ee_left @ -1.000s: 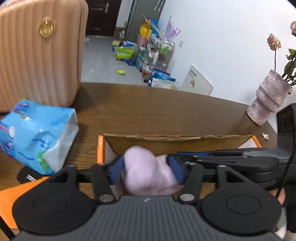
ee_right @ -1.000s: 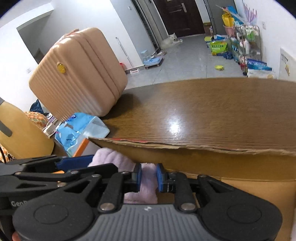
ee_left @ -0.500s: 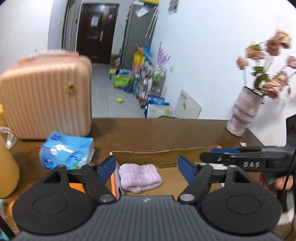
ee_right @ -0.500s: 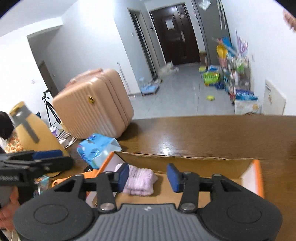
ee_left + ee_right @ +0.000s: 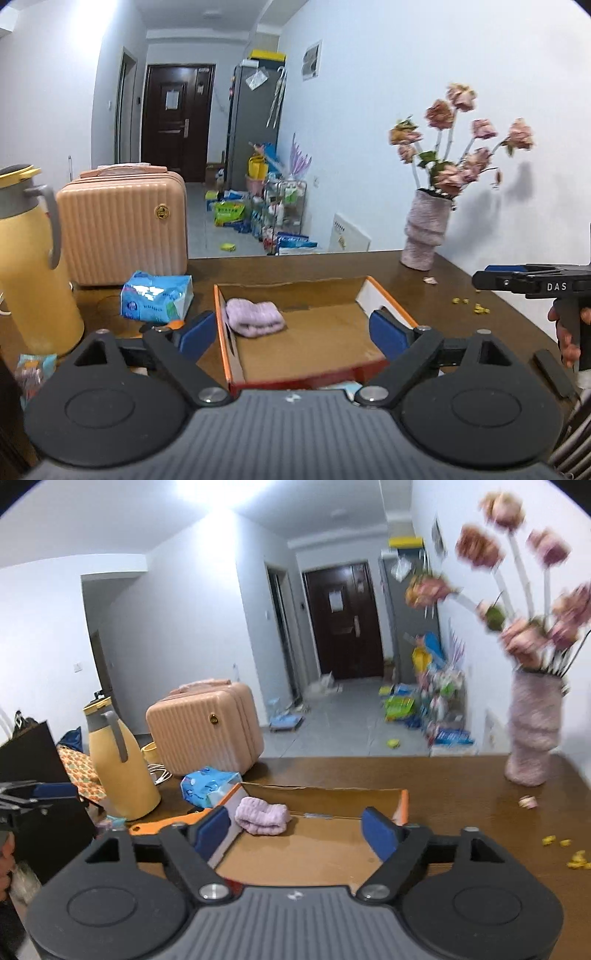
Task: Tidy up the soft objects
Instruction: 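Open the left tool to drop the towel into the box, then grasp the white round sponge with the left tool while the right tool grasps the clear bag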
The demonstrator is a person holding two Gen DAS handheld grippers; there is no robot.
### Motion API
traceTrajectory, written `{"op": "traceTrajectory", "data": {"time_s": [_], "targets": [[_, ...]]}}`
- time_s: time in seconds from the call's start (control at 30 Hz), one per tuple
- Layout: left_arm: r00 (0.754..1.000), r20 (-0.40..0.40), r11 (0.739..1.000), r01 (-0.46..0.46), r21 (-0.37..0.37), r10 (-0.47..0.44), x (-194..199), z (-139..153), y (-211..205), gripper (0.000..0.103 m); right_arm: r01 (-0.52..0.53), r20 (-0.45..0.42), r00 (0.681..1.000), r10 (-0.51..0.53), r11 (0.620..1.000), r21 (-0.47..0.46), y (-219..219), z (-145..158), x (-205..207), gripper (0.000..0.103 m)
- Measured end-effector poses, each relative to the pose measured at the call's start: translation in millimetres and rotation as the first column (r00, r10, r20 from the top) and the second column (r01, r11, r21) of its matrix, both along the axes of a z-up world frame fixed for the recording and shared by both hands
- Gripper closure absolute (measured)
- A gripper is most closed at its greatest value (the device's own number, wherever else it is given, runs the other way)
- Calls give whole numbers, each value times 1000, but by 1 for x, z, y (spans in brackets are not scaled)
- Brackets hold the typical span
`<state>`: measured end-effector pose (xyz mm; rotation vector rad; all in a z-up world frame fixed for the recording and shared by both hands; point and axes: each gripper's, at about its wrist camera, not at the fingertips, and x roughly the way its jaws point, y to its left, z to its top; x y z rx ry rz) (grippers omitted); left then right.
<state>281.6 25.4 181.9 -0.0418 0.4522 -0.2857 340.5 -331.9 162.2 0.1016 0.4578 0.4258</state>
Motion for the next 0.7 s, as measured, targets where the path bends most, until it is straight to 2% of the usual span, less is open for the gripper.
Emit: {"op": "traceTrajectory", "data": {"time_s": [0.07,0.2,0.3,0.43,0.5,0.57,0.7], "targets": [[999,38,1000,-3,13,2,-26,-7,-2,6,1,45,999,1,999,-36,0,-3,-30,17],[995,97,1000,-6,28,3,-69,-26,-4,4,-2,106,994,11,996,-87,0,-17,-84,15],[993,121,1000,-18,25,15,-93,-46,-5,1,7,123,992,3,997,-82,-1,-38,-121,14],[978,193,994,-87,69,72,-126,-80,-6,0,73,133,989,-60,993,-91,5,-75,-158,8],[982,172,995,-86,41,78,-134,-95,-3,0,96,142,987,-80,989,-109,10,-91,-174,8],[991,119,998,-66,11,64,-136,-108,-1,0,121,123,986,-110,989,-87,12,-103,-186,8],[997,53,997,-62,36,60,-141,-132,-1,0,151,79,986,-147,987,-52,14,-122,-200,8]]}}
